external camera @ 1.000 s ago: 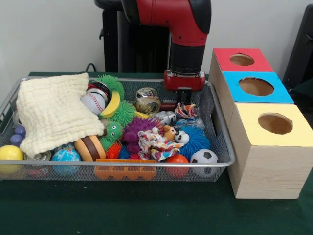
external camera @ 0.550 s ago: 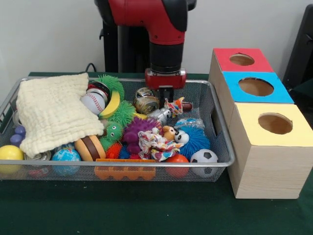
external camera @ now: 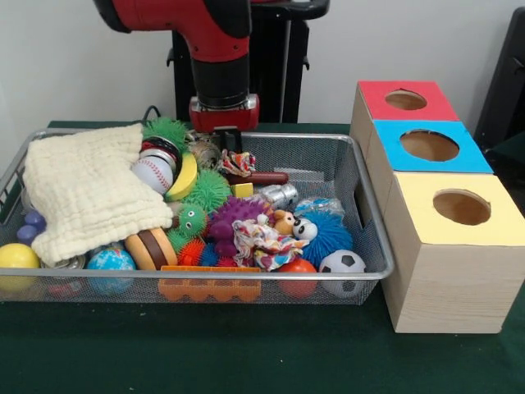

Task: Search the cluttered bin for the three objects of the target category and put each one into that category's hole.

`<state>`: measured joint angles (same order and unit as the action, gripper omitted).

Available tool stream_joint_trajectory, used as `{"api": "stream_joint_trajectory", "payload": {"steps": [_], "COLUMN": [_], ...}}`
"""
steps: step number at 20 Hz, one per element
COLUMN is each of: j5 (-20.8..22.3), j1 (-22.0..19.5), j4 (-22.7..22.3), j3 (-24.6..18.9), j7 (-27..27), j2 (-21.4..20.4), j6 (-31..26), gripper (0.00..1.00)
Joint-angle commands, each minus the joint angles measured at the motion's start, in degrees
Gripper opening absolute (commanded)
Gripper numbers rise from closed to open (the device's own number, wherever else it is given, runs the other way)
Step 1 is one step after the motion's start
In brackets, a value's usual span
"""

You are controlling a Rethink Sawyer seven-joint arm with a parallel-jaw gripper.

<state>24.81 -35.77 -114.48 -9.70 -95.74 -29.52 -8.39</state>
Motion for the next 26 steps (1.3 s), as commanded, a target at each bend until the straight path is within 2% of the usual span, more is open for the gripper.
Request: {"api": "stream_joint_trajectory", "payload": {"steps": [1,3,9,11,12,18,26], "j5": [7.7,9.0,12.9,13.2,14.0,13.8,12.8], "j1": [-8.0,-9.1,-7.7,-7.5,-6.8,-6.1,-3.1], "j4": [6.8,7.4,5.9,6.1,6.4,6.5,5.2], "j3": [-10.9,-12.3,-11.2,-11.4,-11.2,-11.2,-8.5], "j7": [12.9,13.1,5.6,4.5,3.9,2.6,-1.5], "j2": [1.1,1.7,1.6,2.2,2.0,2.1,1.0], "j6": [-10.0,-10.6,-4.5,-4.6,-5.0,-5.0,-2.8], "gripper": [0.0,0.0,0.0,0.0,1.0,1.0,1.0]}}
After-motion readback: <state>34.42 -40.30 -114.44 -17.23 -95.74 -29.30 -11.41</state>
